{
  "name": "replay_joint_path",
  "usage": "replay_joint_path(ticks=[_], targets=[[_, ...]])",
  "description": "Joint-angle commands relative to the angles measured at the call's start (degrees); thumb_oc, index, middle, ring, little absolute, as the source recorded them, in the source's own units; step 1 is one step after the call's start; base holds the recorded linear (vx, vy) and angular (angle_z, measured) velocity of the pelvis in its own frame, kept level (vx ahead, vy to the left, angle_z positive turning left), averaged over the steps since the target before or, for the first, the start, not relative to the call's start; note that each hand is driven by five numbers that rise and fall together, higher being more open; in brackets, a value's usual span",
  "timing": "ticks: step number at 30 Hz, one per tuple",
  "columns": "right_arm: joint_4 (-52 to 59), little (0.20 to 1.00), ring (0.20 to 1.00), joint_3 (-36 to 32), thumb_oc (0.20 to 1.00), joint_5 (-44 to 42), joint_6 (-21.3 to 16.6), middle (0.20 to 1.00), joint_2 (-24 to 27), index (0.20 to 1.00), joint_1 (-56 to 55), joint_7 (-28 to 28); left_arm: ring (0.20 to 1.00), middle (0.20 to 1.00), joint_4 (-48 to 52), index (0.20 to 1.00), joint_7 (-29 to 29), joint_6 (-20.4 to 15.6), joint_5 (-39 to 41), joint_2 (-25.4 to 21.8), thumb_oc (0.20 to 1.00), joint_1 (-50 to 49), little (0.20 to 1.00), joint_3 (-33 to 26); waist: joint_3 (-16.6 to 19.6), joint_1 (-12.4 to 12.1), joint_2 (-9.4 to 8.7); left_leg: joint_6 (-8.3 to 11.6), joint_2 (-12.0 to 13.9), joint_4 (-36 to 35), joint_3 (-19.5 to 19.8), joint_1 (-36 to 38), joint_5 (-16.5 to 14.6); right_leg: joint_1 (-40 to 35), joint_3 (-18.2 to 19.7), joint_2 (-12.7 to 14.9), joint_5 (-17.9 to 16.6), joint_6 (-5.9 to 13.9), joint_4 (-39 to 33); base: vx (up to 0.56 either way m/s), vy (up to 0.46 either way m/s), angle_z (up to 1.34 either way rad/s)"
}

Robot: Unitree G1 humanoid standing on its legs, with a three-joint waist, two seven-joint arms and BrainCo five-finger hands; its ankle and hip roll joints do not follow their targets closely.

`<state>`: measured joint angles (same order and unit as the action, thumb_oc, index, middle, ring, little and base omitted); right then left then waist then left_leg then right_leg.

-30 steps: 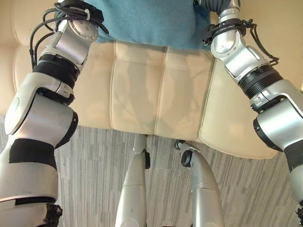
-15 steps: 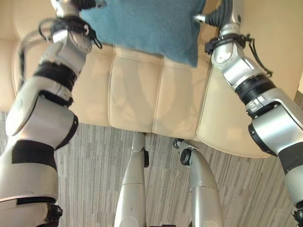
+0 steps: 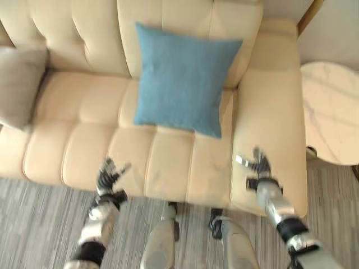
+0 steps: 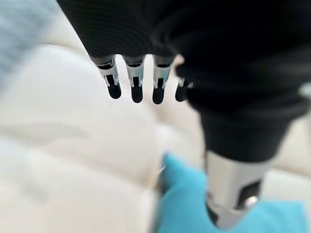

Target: Pick up all the scattered cushions and arrange them neatly on the sofa.

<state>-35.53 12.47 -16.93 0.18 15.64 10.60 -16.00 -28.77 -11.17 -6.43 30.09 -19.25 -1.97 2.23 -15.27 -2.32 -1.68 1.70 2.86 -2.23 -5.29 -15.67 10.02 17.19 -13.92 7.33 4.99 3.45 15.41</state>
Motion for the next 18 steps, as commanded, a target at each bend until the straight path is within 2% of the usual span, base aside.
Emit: replay_joint_path(ticks=[1, 5, 6, 9, 14, 15, 17, 18], targets=[[-4.2, 1.0, 1.0, -1.0, 1.0, 4.1, -0.9, 1.0, 1.4, 1.0, 1.2, 5.5, 1.0, 1.0, -4.7, 1.0, 4.2, 0.1, -6.2, -1.3, 1.0, 2.6, 1.0, 0.7, 4.3, 1.6, -0.93, -0.37, -2.7, 0.0, -1.8, 4.0, -7.8, -6.7, -0.4, -0.7, -5.9, 3.19, -13.9, 0.01, 0.124, -0.12], [-7.1, 1.0, 1.0, -0.5, 1.0, 6.6, -0.2, 1.0, 0.8, 1.0, -2.5, 8.1, 1.0, 1.0, -7.6, 1.0, 5.9, 1.8, -10.4, 0.1, 1.0, 0.2, 1.0, 2.7, 6.7, 2.2, -0.77, -0.72, -2.6, -1.0, -2.6, 7.9, -8.5, -9.9, 0.6, -0.8, -5.6, 3.44, -14.6, 0.02, 0.094, -0.22], [-8.6, 1.0, 1.0, -0.8, 1.0, 7.9, 0.0, 1.0, 0.6, 1.0, -4.4, 9.4, 1.0, 1.0, -9.2, 1.0, 6.9, 2.7, -11.4, 1.4, 1.0, -0.9, 1.0, 3.6, 8.4, 2.5, -0.94, -0.95, -2.8, -1.6, -2.9, 10.4, -9.0, -11.9, 1.2, -0.9, -5.3, 3.7, -15.0, 0.03, 0.063, -0.14], [-9.6, 1.0, 1.0, -1.7, 1.0, 7.3, -0.1, 1.0, -0.5, 1.0, -7.1, 10.1, 1.0, 1.0, -9.2, 1.0, 8.0, 3.5, -13.1, 1.8, 1.0, -2.1, 1.0, 5.0, 9.5, 3.1, -1.2, -1.37, -3.1, -2.4, -3.2, 13.4, -9.8, -14.3, 2.0, -1.1, -4.6, 3.83, -14.7, 0.05, 0.085, -0.1], [-9.3, 1.0, 1.0, -1.4, 1.0, 6.5, 0.3, 1.0, -2.0, 1.0, -8.7, 10.5, 1.0, 1.0, -8.2, 1.0, 8.3, 3.9, -15.6, 1.1, 1.0, -2.5, 1.0, 6.6, 7.7, 4.1, -1.05, -1.68, -2.9, -2.8, -4.8, 15.1, -10.2, -13.3, 3.4, -1.2, -5.0, 4.31, -11.9, -0.1, 0.047, -0.22], [-8.7, 1.0, 1.0, -0.9, 1.0, 6.3, 0.1, 1.0, -2.5, 1.0, -8.3, 10.5, 1.0, 1.0, -7.2, 1.0, 7.9, 3.6, -15.9, 0.5, 1.0, -1.8, 1.0, 6.8, 6.2, 4.6, -0.81, -1.84, -2.1, -2.8, -5.3, 14.4, -9.5, -11.6, 3.9, -1.3, -5.3, 4.58, -9.2, -0.25, -0.008, -0.34], [-8.3, 1.0, 1.0, -0.9, 1.0, 6.2, 0.0, 1.0, -2.6, 1.0, -8.1, 10.3, 1.0, 1.0, -6.2, 1.0, 7.6, 3.7, -16.3, -0.1, 1.0, -1.5, 1.0, 6.6, 5.6, 4.5, -0.49, -1.93, -1.5, -2.8, -5.9, 13.8, -8.9, -10.4, 3.9, -1.3, -4.8, 4.45, -6.9, -0.25, 0.004, -0.34], [-7.0, 1.0, 1.0, -0.7, 1.0, 5.6, -0.3, 1.0, -2.7, 1.0, -8.5, 10.4, 1.0, 1.0, -4.6, 1.0, 7.4, 3.6, -16.4, -1.0, 1.0, -1.5, 1.0, 6.0, 5.0, 4.3, 0.25, -2.06, -0.5, -2.7, -7.1, 13.1, -7.9, -10.1, 3.1, -1.1, -2.2, 3.61, -2.3, -0.25, 0.014, -0.4]])
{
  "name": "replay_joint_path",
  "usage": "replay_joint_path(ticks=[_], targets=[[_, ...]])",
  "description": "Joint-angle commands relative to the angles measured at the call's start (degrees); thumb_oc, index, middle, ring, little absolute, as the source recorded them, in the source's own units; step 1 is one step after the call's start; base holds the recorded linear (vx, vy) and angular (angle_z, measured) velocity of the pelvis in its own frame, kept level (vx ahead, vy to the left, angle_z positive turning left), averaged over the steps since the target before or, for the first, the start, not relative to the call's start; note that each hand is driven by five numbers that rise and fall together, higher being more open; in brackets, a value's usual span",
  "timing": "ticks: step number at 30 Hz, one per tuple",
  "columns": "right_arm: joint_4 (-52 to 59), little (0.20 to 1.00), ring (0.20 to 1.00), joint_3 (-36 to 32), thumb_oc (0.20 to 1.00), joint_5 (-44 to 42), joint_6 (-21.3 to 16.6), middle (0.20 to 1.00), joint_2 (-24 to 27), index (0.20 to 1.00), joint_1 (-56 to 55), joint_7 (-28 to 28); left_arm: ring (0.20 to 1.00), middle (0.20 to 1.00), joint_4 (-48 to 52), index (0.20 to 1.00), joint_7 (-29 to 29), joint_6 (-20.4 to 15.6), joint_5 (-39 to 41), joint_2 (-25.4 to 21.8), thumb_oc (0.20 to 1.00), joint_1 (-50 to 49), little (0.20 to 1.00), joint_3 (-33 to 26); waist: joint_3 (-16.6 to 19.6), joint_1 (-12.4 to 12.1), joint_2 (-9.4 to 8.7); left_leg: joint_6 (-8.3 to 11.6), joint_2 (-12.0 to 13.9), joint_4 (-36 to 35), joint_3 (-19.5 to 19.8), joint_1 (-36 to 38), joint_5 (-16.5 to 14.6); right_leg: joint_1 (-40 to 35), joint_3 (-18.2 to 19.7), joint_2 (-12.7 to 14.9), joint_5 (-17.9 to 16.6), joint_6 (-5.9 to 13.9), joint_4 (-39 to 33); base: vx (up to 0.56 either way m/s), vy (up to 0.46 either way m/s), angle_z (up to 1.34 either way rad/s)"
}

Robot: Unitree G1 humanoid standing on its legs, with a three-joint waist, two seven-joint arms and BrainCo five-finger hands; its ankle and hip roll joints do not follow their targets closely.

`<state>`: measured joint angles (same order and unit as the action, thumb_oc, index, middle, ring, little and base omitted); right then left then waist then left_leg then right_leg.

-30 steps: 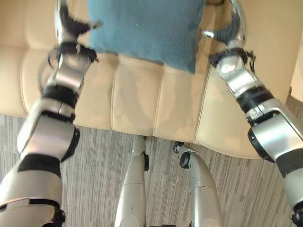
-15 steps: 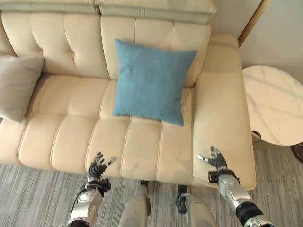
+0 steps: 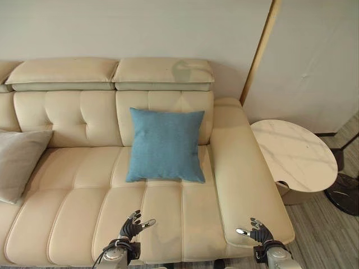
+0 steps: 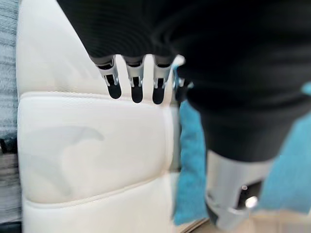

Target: Pick up all the scattered cushions and arrange them neatly on the sofa.

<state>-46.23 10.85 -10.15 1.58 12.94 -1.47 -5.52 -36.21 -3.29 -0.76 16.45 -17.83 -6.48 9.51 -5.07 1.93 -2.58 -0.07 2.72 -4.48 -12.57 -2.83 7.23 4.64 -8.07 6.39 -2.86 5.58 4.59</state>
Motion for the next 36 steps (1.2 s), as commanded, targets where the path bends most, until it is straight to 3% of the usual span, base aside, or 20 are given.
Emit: replay_joint_path(ticks=[1, 4, 8, 9, 12, 15, 17, 20, 25, 27, 28, 29, 32, 36], targets=[[4.5, 1.0, 1.0, 0.8, 1.0, -1.7, -1.8, 1.0, 0.1, 1.0, 3.2, 0.0, 1.0, 1.0, 3.6, 1.0, -0.6, -2.0, -2.6, -2.8, 1.0, 2.9, 1.0, -1.6, -4.9, -0.2, 1.59, -0.38, 0.2, -0.5, -0.5, -0.4, -4.7, 2.2, -3.1, -0.2, 7.2, 0.99, 10.8, -0.31, 0.005, -0.49], [6.2, 1.0, 1.0, 0.3, 1.0, -2.5, -2.0, 1.0, 0.4, 1.0, 2.5, 0.3, 1.0, 1.0, 4.4, 1.0, -0.3, -1.7, -2.1, -3.0, 1.0, 1.9, 1.0, -2.6, -3.5, -1.1, 1.48, -0.61, 0.4, -0.1, -2.1, -1.6, -4.1, -1.7, -2.3, 0.7, 9.7, 0.91, 14.5, -0.18, -0.062, -0.46], [8.3, 1.0, 1.0, -0.1, 1.0, -2.4, -2.1, 1.0, 0.5, 1.0, 2.1, 0.0, 1.0, 1.0, 3.5, 1.0, -0.6, -1.5, -1.9, -2.4, 1.0, 1.2, 1.0, -3.2, -1.7, -2.3, 0.46, -0.35, 0.2, 1.3, -3.8, -4.3, -2.7, -7.4, 0.3, 0.8, 8.7, 1.86, 12.1, -0.2, -0.145, -0.22], [9.6, 1.0, 1.0, 0.3, 1.0, -2.2, -1.8, 1.0, 0.3, 1.0, 2.5, -0.3, 1.0, 1.0, 4.1, 1.0, -1.3, -1.3, -1.1, -1.5, 1.0, 0.5, 1.0, -3.9, -1.5, -3.3, 0.35, 0.1, 1.0, 3.0, -5.1, -6.8, -1.7, -10.4, 1.1, 0.4, 10.9, 1.13, 7.3, -0.27, -0.174, -0.29], [10.8, 1.0, 1.0, 1.1, 1.0, -2.5, -1.8, 1.0, 0.5, 1.0, 2.6, -0.8, 1.0, 1.0, 4.1, 1.0, -1.7, -1.1, -0.2, -0.6, 1.0, -0.1, 1.0, -4.3, -1.7, -3.9, 1.17, 1.8, 2.9, 5.2, -5.9, -9.6, 1.2, -12.5, 2.2, -2.4, 14.5, -1.04, 0.3, -0.29, -0.253, -0.44], [12.6, 1.0, 1.0, 1.5, 1.0, -3.4, -1.9, 1.0, 1.3, 1.0, 1.7, -0.6, 1.0, 1.0, 4.6, 1.0, -2.1, -0.9, 1.3, 0.4, 1.0, -0.8, 1.0, -4.5, -4.1, -3.6, 3.27, 3.58, 4.9, 5.5, -5.1, -11.4, 4.7, -11.7, 1.9, -5.0, 15.0, -2.95, -0.5, -0.32, -0.22, -0.23], [11.9, 1.0, 1.0, 1.7, 1.0, -3.8, -2.1, 1.0, 2.0, 1.0, 2.4, -1.3, 1.0, 1.0, 4.5, 1.0, -3.0, -1.1, 1.9, 1.2, 1.0, -0.5, 1.0, -4.4, -6.4, -3.8, 4.62, 5.76, 5.8, 5.0, -2.4, -12.7, 7.3, -10.3, 1.1, -5.6, 15.0, -3.73, 0.2, -0.39, -0.129, 0.09], [12.7, 1.0, 1.0, 1.8, 1.0, -4.3, -2.3, 1.0, 2.5, 1.0, 2.7, -1.5, 1.0, 1.0, 5.2, 1.0, -3.4, -1.5, 2.0, 1.9, 1.0, -0.5, 1.0, -4.1, -7.3, -3.2, 4.2, 5.19, 4.3, 7.2, 2.8, -12.9, 4.2, -7.7, -0.4, -4.1, 13.1, -3.39, 0.2, -0.33, -0.081, 0.14], [15.2, 1.0, 1.0, 2.3, 1.0, -4.5, -2.6, 1.0, 3.4, 1.0, 1.7, 0.0, 1.0, 1.0, 7.0, 1.0, -2.4, -1.3, -0.2, 1.0, 1.0, -1.1, 1.0, -2.9, -6.4, -1.5, 1.94, 2.98, 3.9, 18.4, 3.3, -8.4, -6.7, -4.8, -1.9, -1.0, 9.7, -3.05, -1.0, -0.22, -0.033, 0.26], [15.5, 1.0, 1.0, 2.0, 1.0, -4.2, -2.7, 1.0, 3.8, 1.0, 1.8, 0.1, 1.0, 1.0, 7.6, 1.0, -2.1, -1.3, -0.4, 0.9, 1.0, -0.9, 1.0, -2.6, -5.5, -0.7, 1.74, 2.87, 4.2, 18.5, 2.8, -3.9, -9.6, -4.3, -2.5, -0.8, 9.0, -2.81, -1.7, -0.11, 0.022, 0.18], [15.5, 1.0, 1.0, 2.0, 1.0, -4.2, -2.7, 1.0, 3.8, 1.0, 1.8, 0.1, 1.0, 1.0, 7.6, 1.0, -2.1, -1.3, -0.4, 0.9, 1.0, -0.9, 1.0, -2.7, -5.4, -0.7, 1.71, 2.85, 4.1, 18.3, 2.8, -3.9, -9.5, -4.2, -2.5, -0.8, 8.8, -2.81, -1.8, -0.07, 0.089, 0.25], [15.1, 1.0, 1.0, 1.5, 1.0, -4.0, -2.6, 1.0, 3.8, 1.0, 1.6, 0.1, 1.0, 1.0, 7.8, 1.0, -2.0, -1.1, -1.2, 1.1, 1.0, -0.6, 1.0, -2.0, -3.7, 0.6, 2.39, 3.4, 5.0, 13.1, 1.4, 1.0, -9.8, -3.7, -3.5, -1.1, 8.5, -2.22, -2.3, -0.04, 0.106, 0.41], [13.9, 1.0, 1.0, 0.7, 1.0, -4.2, -2.6, 1.0, 3.3, 1.0, 1.7, -0.3, 1.0, 1.0, 7.7, 1.0, -2.3, -1.2, -3.1, 1.0, 1.0, 0.4, 1.0, -1.1, -1.3, 1.6, 3.36, 4.53, 4.8, 3.1, 1.6, 4.0, -7.8, -3.2, -4.8, -1.5, 7.1, -1.44, -3.7, -0.01, 0.15, 0.64], [13.6, 1.0, 1.0, 1.1, 1.0, -3.6, -2.2, 1.0, 2.7, 1.0, 1.1, 0.4, 1.0, 1.0, 8.8, 1.0, -1.7, -1.2, -4.3, 0.4, 1.0, -0.5, 1.0, -0.9, -0.6, 1.0, 2.73, 4.02, 3.9, 2.1, 2.0, 5.6, -8.4, -4.7, -4.3, -1.1, 6.1, -0.7, -4.7, 0.02, 0.11, 0.09]])
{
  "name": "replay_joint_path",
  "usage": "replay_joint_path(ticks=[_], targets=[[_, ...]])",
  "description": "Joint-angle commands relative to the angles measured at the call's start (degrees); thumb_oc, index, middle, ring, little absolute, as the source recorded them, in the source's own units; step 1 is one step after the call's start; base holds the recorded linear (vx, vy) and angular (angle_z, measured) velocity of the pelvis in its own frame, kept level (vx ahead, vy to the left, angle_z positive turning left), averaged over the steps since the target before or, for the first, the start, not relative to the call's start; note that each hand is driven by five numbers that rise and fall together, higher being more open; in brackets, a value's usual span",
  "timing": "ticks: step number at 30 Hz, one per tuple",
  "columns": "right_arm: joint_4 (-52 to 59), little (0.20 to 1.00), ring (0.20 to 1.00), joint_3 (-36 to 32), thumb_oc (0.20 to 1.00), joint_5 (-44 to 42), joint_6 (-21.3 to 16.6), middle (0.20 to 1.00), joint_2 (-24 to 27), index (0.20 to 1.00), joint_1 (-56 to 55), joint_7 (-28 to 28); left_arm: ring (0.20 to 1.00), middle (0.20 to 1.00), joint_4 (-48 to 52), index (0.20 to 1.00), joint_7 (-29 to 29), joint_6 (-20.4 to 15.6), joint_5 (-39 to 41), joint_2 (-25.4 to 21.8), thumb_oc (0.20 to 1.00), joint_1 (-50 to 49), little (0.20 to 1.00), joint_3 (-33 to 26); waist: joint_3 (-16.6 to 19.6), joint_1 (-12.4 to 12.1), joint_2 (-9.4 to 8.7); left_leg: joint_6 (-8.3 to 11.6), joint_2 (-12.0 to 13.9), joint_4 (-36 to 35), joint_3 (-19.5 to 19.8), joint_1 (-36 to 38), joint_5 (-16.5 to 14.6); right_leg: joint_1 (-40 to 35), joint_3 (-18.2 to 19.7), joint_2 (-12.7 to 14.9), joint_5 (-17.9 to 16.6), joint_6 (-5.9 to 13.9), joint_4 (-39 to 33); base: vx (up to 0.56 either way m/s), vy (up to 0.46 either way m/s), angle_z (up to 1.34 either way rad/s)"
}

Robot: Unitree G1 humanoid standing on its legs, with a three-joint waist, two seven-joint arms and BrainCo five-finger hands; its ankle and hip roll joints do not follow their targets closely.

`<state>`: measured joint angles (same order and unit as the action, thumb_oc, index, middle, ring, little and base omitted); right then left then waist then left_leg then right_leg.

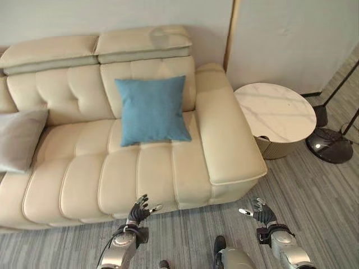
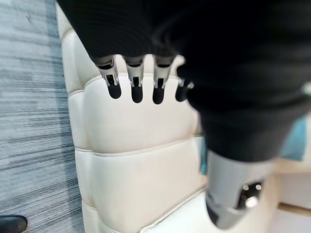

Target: Pick up all the scattered cushions and arrange them neatly on the sofa.

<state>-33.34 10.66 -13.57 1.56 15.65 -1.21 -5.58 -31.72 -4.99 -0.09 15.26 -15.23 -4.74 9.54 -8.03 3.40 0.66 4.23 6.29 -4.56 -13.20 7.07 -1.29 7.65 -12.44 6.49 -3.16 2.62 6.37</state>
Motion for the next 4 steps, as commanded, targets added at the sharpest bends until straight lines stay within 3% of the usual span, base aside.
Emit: replay_joint_path(ticks=[1, 4], targets=[[1.0, 1.0, 1.0, 1.5, 1.0, 0.0, -2.1, 1.0, -0.1, 1.0, 0.6, 0.7, 1.0, 1.0, 4.2, 1.0, 0.1, -1.7, -3.2, -2.3, 1.0, -2.4, 1.0, -1.0, 2.5, -0.7, -0.72, -0.36, 0.2, 2.1, 2.6, -4.0, 0.1, -8.0, 0.2, -1.1, 6.2, 2.41, -6.8, -0.02, 0.109, -0.03], [0.6, 1.0, 1.0, 1.7, 1.0, -0.1, -1.8, 1.0, -0.5, 1.0, 0.3, 1.0, 1.0, 1.0, 3.5, 1.0, 0.2, -1.3, -3.0, -2.1, 1.0, -2.8, 1.0, -1.5, 2.9, -1.2, -1.41, -0.63, -0.1, 1.5, 2.5, -3.4, -0.1, -8.6, 0.2, -0.7, 5.7, 2.82, -7.2, -0.01, 0.053, 0.04]])
